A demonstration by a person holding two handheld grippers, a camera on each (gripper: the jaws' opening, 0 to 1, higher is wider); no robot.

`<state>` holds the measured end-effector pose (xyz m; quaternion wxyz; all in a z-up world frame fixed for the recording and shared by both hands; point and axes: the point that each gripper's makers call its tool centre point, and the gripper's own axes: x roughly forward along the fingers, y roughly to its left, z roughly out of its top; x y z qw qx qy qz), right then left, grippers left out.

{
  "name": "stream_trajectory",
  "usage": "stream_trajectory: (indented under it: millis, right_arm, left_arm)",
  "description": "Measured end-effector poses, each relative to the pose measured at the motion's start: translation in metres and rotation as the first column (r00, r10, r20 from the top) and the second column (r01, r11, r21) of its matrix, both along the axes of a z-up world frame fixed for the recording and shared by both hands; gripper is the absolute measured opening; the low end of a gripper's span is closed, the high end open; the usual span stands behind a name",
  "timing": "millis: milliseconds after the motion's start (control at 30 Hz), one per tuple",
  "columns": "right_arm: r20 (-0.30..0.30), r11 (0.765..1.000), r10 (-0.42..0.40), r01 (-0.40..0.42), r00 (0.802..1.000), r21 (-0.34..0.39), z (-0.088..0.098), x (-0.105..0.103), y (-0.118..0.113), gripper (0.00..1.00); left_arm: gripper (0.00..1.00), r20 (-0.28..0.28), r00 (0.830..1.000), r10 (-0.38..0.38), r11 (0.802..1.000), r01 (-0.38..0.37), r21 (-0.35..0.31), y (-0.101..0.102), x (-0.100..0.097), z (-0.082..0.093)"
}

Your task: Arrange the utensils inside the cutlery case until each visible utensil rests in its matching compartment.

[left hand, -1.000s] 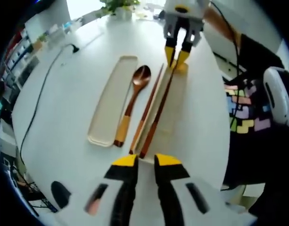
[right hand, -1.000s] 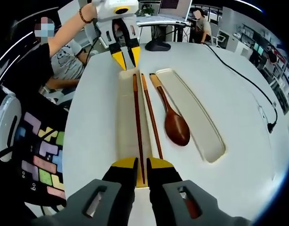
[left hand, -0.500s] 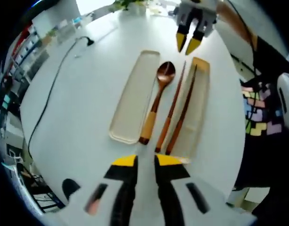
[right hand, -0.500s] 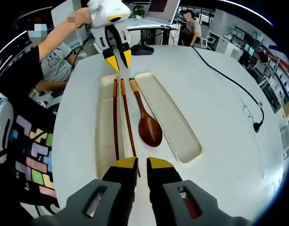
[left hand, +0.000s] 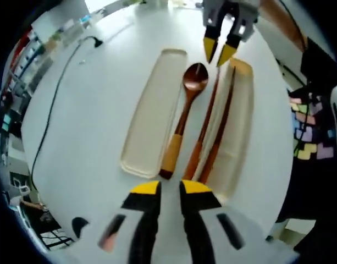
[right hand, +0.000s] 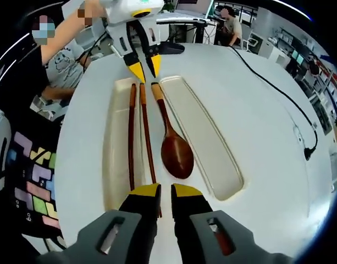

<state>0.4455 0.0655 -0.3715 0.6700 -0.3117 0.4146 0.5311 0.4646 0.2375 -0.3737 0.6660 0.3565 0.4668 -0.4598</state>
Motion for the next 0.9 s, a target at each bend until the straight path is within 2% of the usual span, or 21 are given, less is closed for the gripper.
stream_trajectory:
  millis: [267, 433, 600, 700, 767, 800, 900]
  right_arm:
    - [-0.014, 1.0, 0.016, -0.016, 1.0, -0.009, -0.003, -0.004, 0.0, 0.07]
    - [0.0, 0.999, 0.037, -0.037, 0.999, -0.036, -0.01, -0.003, 0.0, 0.07]
    - [0.005, 0.998, 0.042, -0.042, 0.999, -0.037, -0.008, 0.004, -0.001, 0.08]
    - [0.023, 0.999, 0.04, -0.039, 0.999, -0.037, -0.004, 0.01, -0.003, 0.08]
    - [0.029, 0.999, 0.031, -0.03, 0.999, -0.03, -0.001, 0.014, -0.004, 0.09]
    - [0.032, 0.999, 0.03, -0.029, 0.999, -0.025, -0.001, 0.015, -0.004, 0.09]
    - [-0.001, 0.999, 0.03, -0.03, 1.0, -0.042, -0.009, 0.012, -0.006, 0.09]
  left_arm:
    - [0.16, -0.004, 0.999, -0.041, 0.999, 0.041, 0.016, -0.004, -0.011, 0.001]
    - [0.18, 0.004, 0.999, -0.05, 0.999, 0.05, 0.013, -0.005, -0.007, 0.002]
    - [0.2, 0.001, 0.999, -0.049, 0.999, 0.049, 0.015, -0.004, -0.004, 0.001]
    - [0.21, 0.018, 0.998, -0.065, 0.996, 0.064, 0.068, 0.002, 0.001, -0.005]
    - [0.2, -0.003, 0.997, -0.081, 0.992, 0.081, 0.092, 0.005, -0.003, -0.011]
    - [0.2, -0.002, 0.999, -0.038, 0.998, 0.039, 0.048, 0.0, -0.002, -0.007]
    - [0.21, 0.008, 0.997, -0.072, 0.995, 0.071, 0.067, 0.002, -0.001, -0.008]
